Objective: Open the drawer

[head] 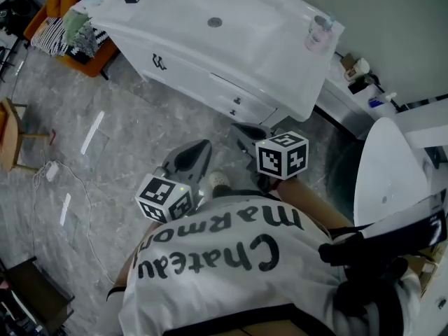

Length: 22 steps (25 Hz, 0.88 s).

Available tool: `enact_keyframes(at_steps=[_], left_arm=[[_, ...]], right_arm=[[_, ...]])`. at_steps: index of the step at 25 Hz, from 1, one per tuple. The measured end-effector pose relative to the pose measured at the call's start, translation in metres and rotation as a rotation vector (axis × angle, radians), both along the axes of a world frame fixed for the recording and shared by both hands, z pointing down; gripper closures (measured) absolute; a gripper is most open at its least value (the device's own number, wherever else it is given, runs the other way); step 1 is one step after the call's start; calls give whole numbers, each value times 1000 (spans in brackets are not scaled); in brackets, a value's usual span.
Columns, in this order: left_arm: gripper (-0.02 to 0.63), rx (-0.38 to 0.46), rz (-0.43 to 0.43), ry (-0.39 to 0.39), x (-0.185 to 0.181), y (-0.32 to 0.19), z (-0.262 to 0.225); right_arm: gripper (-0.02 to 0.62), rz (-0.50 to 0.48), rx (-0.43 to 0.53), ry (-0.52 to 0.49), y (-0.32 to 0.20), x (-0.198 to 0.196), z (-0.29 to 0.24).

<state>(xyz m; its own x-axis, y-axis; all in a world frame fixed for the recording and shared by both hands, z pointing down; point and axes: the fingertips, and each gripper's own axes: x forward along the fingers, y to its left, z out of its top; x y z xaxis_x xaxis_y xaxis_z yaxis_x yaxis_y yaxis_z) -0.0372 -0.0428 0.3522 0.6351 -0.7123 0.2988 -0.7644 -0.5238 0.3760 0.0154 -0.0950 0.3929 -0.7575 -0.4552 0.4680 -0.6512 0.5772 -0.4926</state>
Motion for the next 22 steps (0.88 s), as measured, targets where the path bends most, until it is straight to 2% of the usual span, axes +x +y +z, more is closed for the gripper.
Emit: enact_keyframes(at_steps=[4,8,13,16,22], left_arm=[[598,5,-14,2,-9,-30,-4],[598,12,13,-7,-16,-49,-8],[598,31,66,-7,-34,-76,-14],[598,63,120,-21,-52,-93,-22],[598,67,267,-29,-85,-117,-29]], right_arm=[[591,12,-13,4,-27,-10,8],[591,17,-31,20,-42,-19,14],[591,102,-38,14,-64,-28,14],[591,167,-28,18,-77,-39,10],[591,294,-23,-1,-93,-74,1]])
